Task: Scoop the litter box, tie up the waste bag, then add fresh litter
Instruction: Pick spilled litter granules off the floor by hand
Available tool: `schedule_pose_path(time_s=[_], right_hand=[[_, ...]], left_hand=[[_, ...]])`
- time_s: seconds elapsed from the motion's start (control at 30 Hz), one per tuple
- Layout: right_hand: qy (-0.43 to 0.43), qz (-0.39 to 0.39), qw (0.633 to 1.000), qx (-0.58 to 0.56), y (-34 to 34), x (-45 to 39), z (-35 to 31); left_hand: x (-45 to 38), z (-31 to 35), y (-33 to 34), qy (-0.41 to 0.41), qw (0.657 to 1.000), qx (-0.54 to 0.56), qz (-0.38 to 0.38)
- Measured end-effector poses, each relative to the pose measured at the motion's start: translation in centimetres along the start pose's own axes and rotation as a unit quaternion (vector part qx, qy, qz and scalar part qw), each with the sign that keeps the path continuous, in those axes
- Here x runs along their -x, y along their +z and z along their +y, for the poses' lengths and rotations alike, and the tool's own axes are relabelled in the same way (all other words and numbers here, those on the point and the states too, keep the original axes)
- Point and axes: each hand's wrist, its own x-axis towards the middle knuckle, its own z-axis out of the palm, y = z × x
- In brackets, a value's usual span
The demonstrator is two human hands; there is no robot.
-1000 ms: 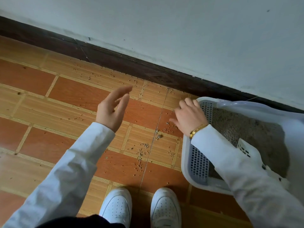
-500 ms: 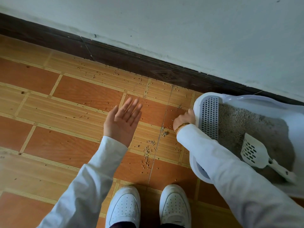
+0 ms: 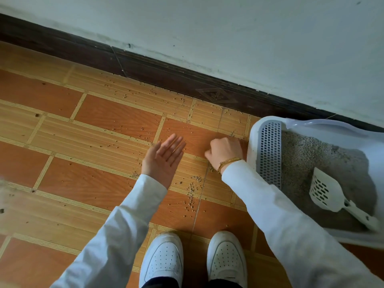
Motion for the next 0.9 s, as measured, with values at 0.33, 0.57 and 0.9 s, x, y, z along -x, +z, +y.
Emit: schedule_pose_path(time_s=[0.33, 0.57, 0.9], right_hand=[[-0.125, 0.148, 0.960, -0.204, 3.5, 4.0, -2.6], [-0.082, 0.168, 0.982, 0.028, 10.7, 6.9, -2.0], [-0.110, 0.226, 0.964, 0.091, 12.7, 6.5, -2.5]], left_hand=[[0.6, 0.0, -1.1, -0.040, 0.991, 0.116, -0.062], [1.6, 1.3, -3.6, -0.002, 0.987, 0.151, -0.058], [2.9, -0.4, -4.8, -0.028, 0.987, 0.152, -0.041]])
